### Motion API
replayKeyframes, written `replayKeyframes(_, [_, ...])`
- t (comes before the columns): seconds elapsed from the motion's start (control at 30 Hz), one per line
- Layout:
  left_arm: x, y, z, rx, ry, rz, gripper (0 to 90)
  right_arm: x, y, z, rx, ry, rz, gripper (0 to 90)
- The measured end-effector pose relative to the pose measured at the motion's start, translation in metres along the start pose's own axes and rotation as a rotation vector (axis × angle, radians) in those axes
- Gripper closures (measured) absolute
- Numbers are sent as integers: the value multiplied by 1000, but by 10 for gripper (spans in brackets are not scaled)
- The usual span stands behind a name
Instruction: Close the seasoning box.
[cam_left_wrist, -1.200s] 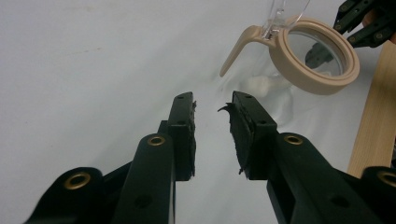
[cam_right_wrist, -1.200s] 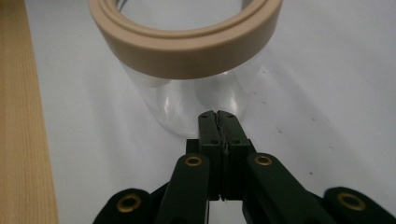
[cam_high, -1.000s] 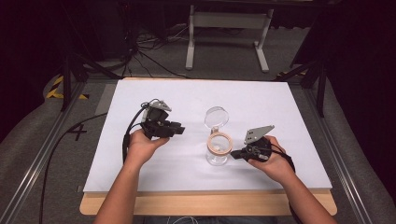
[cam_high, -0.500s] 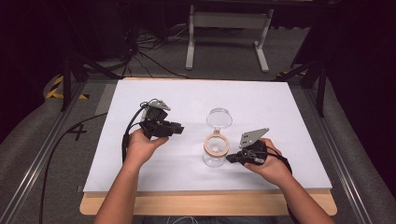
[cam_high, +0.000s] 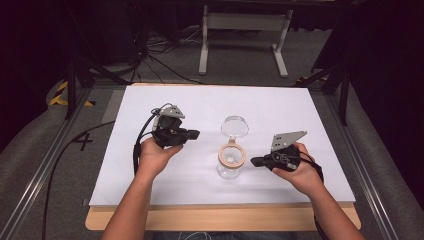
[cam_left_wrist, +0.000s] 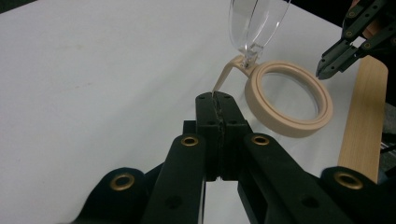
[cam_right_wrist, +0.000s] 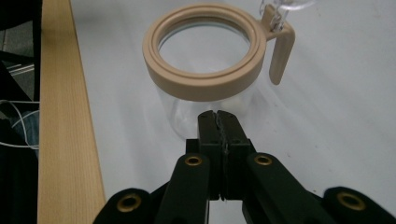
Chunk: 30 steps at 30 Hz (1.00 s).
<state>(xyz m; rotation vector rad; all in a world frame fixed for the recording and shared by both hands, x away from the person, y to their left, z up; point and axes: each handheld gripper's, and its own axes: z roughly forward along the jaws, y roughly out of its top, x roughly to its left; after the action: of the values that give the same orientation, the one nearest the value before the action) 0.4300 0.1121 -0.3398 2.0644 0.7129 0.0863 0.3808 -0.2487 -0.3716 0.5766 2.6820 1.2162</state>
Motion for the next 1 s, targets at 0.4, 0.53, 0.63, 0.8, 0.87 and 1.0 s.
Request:
replayKeyframes(0.4, [5, 14, 14, -22, -43, -6, 898, 1, 13, -8, -113, 26, 0, 899])
replayKeyframes(0.53, [8, 20, 14, -53, -53, -21, 897, -1, 16, -3, -196, 54, -13, 899])
replayKeyframes(0.63, [10, 26, 18, -55, -43, -22, 897, -2, 20, 1, -216, 49, -13, 899])
replayKeyframes(0.8, [6, 38, 28, -60, -34, -18, 897, -3, 28, 7, -247, 48, -5, 899])
replayKeyframes(0.87, [7, 44, 32, -61, -39, -21, 897, -2, 31, 8, -258, 41, 1, 899])
replayKeyframes(1.0, [9, 54, 41, -62, -37, -27, 896, -4, 36, 10, -272, 18, 34, 900])
